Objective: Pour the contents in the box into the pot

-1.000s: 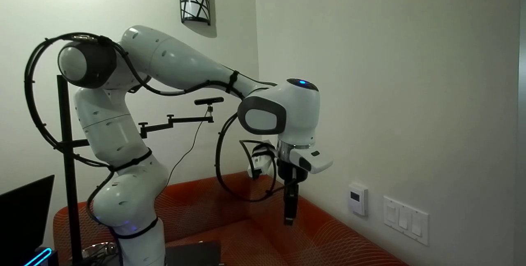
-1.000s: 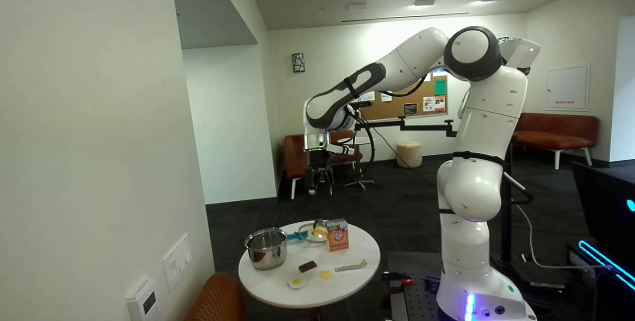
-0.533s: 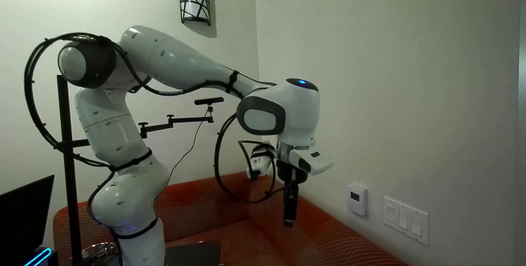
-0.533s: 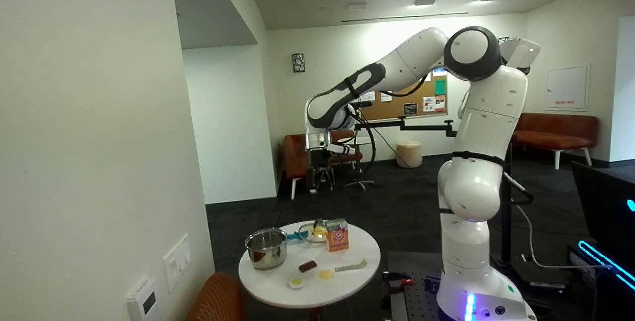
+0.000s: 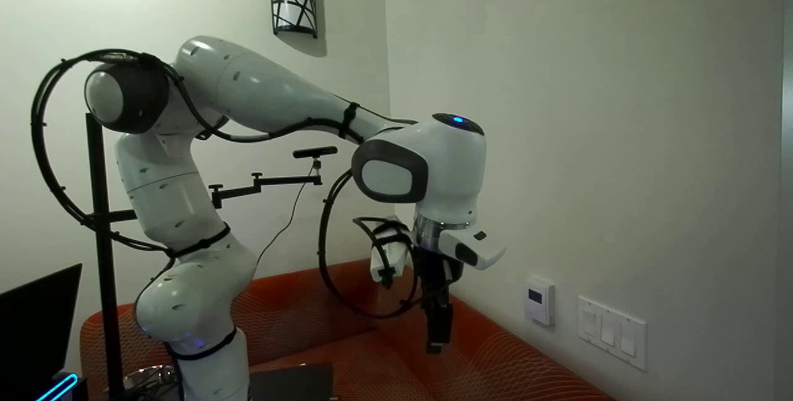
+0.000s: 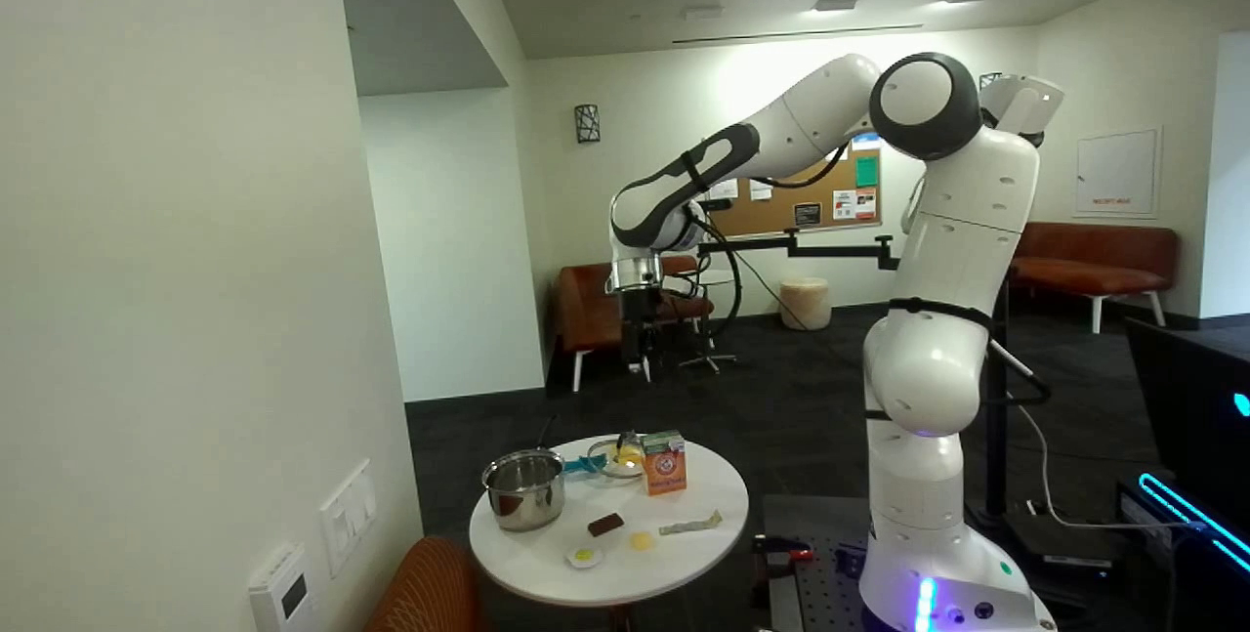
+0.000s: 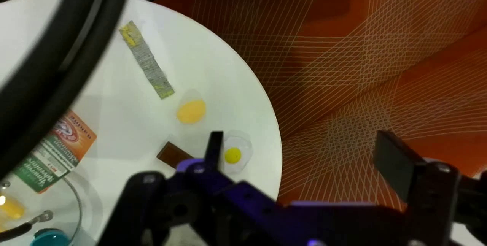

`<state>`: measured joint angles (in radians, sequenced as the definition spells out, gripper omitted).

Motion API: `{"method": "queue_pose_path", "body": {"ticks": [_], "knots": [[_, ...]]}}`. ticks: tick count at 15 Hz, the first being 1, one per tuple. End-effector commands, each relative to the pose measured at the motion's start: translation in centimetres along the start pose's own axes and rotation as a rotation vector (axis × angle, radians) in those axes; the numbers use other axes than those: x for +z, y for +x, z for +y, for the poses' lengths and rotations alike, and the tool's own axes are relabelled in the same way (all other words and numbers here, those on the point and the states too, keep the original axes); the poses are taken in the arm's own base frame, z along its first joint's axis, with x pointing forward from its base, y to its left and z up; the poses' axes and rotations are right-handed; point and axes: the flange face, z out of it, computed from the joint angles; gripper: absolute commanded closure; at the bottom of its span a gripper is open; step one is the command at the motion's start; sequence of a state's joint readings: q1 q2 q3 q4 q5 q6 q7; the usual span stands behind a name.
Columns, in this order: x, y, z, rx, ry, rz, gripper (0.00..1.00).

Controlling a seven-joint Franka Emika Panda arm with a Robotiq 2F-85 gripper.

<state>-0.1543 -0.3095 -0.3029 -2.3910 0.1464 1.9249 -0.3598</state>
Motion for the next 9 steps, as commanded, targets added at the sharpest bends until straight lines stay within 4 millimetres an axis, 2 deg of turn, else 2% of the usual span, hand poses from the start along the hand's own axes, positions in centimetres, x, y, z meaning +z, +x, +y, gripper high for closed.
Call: {"method": "queue_pose_path", "body": {"ticks": [1,5,9], "knots": [[-2.1,0.2,3.1,-0.125,-0.007,-0.05,0.0],[-3.5,0.1,6.4,-0.259,-0.042,-0.106,0.0],[-3.9,0.4,8.4,-0.415,-0.074,-0.183,0.0]]}}
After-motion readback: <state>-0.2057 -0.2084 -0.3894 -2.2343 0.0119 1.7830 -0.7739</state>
